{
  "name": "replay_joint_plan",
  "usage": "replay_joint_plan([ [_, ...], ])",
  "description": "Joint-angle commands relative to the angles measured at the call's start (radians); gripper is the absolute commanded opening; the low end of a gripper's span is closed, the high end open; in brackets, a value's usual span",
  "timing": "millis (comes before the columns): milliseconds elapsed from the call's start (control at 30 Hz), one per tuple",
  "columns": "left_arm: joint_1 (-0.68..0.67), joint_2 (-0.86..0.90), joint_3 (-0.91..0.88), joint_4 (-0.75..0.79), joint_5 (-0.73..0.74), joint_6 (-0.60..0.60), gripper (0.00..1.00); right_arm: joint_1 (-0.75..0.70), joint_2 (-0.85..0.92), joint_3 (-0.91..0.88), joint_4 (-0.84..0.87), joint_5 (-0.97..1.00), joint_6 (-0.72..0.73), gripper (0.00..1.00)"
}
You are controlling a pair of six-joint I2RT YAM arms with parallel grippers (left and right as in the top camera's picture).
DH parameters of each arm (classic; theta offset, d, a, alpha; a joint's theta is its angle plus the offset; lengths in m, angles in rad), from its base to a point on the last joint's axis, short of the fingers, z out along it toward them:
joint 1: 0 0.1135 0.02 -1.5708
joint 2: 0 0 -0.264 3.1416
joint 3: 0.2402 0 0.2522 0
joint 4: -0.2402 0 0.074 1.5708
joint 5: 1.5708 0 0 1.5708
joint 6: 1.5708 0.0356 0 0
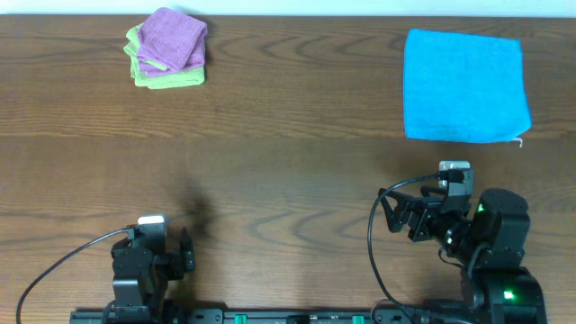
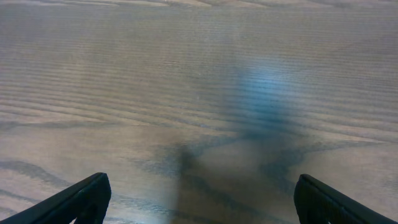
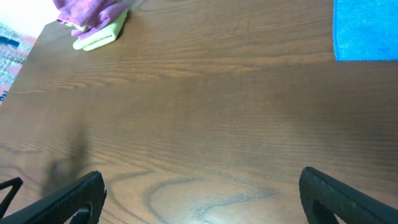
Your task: Fold the cloth
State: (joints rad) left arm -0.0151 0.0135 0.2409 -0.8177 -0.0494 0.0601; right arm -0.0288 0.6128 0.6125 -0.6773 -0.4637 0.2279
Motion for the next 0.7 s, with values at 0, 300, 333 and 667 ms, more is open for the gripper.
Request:
replay_joint_plan([
  [0,-0.005,-0.01,-0.047,-0.034,-0.002,0.027,0.96,-0.009,-0.004,0.0,-0.001,-0.008,0.011,0.99],
  [300,-0.005,-0.01,-0.047,-0.034,-0.003,0.027,0.95,-0.009,-0.004,0.0,-0.001,-0.008,0.011,0.99],
  [333,-0.005,-0.01,-0.047,-0.035,-0.003,0.027,0.95,-0.009,-0.004,0.0,-0.001,-0.008,0.011,0.99],
  [667,-0.005,-0.01,-0.047,-0.034,-0.003,0.027,0.95,-0.009,-0.029,-0.004,-0.072,0.075,-0.008,0.99],
])
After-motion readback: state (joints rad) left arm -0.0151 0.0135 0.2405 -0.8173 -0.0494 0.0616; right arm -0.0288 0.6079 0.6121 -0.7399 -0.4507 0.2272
